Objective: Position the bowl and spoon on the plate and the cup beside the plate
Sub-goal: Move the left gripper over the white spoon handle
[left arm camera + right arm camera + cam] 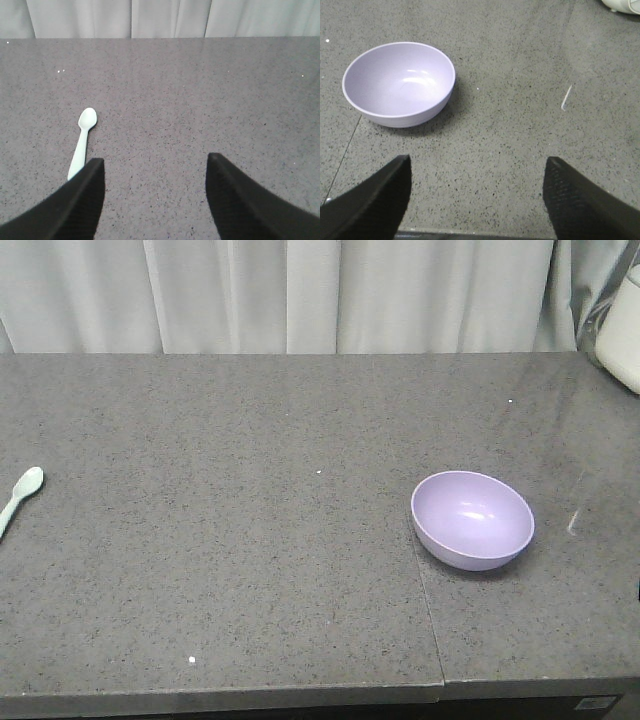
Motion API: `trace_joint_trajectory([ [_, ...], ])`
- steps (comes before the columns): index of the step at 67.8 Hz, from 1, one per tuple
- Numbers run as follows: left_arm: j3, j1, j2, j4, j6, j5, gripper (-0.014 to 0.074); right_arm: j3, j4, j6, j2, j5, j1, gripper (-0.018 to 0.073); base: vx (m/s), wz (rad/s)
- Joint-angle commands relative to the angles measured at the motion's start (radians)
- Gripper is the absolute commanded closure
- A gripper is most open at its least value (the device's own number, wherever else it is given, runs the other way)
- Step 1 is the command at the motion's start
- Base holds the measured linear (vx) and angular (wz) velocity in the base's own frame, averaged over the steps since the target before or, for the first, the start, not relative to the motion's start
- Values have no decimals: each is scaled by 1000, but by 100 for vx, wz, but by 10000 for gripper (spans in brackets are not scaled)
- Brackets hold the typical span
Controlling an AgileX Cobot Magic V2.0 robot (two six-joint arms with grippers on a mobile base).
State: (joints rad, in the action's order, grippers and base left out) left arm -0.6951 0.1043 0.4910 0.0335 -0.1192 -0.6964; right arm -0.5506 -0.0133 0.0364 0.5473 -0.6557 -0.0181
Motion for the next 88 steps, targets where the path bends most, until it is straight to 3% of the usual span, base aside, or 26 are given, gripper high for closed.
trace_joint_trajectory([
  [1,-30,-4,33,27,-10,24,157,-33,3,10,13,44,5,-1,0,0],
  [17,-126,-4,274,186,-45,-89,157,-33,7,10,13,34,5,-1,0,0],
  [32,-282,-11,577,234,-43,-119,157,-33,7,10,13,34,5,-1,0,0],
  [41,-390,-80,738,191,5,-144,157,-33,7,10,13,32,5,-1,0,0],
  [51,-495,-184,878,27,179,-194,157,-33,7,10,13,32,5,-1,0,0],
  [59,-557,-245,978,-63,257,-225,157,-33,7,10,13,32,5,-1,0,0],
  [69,-623,-283,1090,-62,286,-264,157,-33,41,10,13,32,5,-1,0,0],
  [88,-717,-281,1220,-63,305,-256,157,-33,67,10,13,31,5,-1,0,0],
])
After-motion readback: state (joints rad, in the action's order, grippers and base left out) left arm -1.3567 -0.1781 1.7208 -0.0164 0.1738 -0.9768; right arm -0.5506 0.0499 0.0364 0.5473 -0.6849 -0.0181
